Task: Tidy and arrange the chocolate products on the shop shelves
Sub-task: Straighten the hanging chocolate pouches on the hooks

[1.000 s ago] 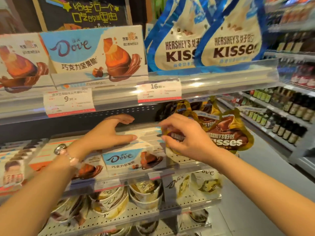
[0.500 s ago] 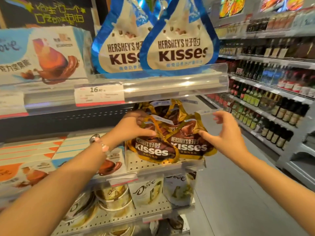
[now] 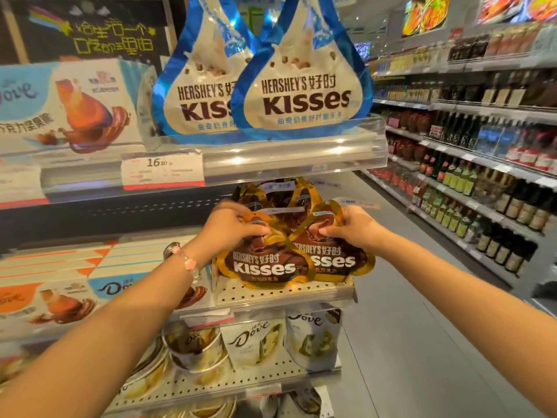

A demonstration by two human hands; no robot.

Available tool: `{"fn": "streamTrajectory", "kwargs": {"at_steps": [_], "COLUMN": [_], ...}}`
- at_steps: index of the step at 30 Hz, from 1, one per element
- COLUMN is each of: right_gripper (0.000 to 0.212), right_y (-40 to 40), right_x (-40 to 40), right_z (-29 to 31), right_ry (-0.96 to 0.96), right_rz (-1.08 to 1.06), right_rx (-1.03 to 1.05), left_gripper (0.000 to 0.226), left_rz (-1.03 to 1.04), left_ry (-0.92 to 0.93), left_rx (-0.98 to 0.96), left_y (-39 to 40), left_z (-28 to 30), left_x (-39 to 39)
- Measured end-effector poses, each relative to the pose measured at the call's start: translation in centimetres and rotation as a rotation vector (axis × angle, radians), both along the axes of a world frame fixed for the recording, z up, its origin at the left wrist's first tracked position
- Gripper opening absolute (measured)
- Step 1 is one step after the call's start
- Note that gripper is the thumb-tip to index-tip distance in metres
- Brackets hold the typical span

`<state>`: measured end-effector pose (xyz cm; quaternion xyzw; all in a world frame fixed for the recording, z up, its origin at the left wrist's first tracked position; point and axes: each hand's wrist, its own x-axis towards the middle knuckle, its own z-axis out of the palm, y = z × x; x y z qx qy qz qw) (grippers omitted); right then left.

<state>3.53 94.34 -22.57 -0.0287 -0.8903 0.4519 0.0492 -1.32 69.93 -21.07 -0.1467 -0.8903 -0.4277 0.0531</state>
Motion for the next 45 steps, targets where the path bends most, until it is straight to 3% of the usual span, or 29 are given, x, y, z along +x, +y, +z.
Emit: {"fn": "streamTrajectory", "kwargs": {"at_steps": [2,6,11,15,19,23,27,32,36,39,42,45], "right_gripper": [0.024,0.014,0.017,0.042,0.032,0.021,0.013,0.017,0.012,0.011,0.021,0.024], "right_y": [0.2,0.0,0.0,1.3,1.6,1.5,1.8,1.9,1.9,1.8,1.8,1.9], "right_x": [-0.3,-0.8,-0.8,-0.4,-0.4,-0.4,-0.4,-0.5,-0.3,-0.1,0.4,1.2], "right_z": [0.1,-0.3,-0.5,-0.4,-0.8,-1.0,-1.3,-1.9,-2.2,-2.5,-3.2,-4.2], "right_ry": [0.003,-0.04,-0.073,-0.135,-0.135,-0.088,-0.064,-0.074,-0.073,-0.048,0.034,0.151], "right_rz": [0.032,0.077,0.14,0.216,0.216,0.178,0.176,0.163,0.159,0.146,0.089,-0.029], "right_rx": [-0.066,-0.054,-0.103,-0.058,0.034,0.061,0.054,-0.035,-0.056,-0.082,-0.147,-0.155], "left_gripper": [0.047,0.034,0.027,0.028,0.028,0.033,0.036,0.041,0.02,0.025,0.058,0.051], "left_rz": [-0.006,-0.073,-0.199,-0.266,-0.341,-0.246,-0.173,-0.141,-0.133,-0.12,-0.079,-0.037], "left_ry": [-0.027,0.013,-0.077,-0.13,-0.079,-0.018,0.027,-0.03,-0.036,-0.001,0.05,0.206], "left_rx": [0.039,-0.09,-0.016,-0.118,-0.324,-0.406,-0.367,-0.396,-0.327,-0.293,-0.169,-0.02], "left_y": [0.0,0.4,0.2,-0.8,-1.0,-0.7,-0.5,-0.2,-0.1,-0.3,-0.7,-1.3], "left_z": [0.2,0.3,0.3,0.5,0.0,-0.3,0.1,-0.5,-1.0,-1.5,-2.3,-2.6], "left_x": [0.2,0.5,1.2,1.3,1.5,1.4,1.0,1.1,1.3,1.5,2.1,3.6]}}
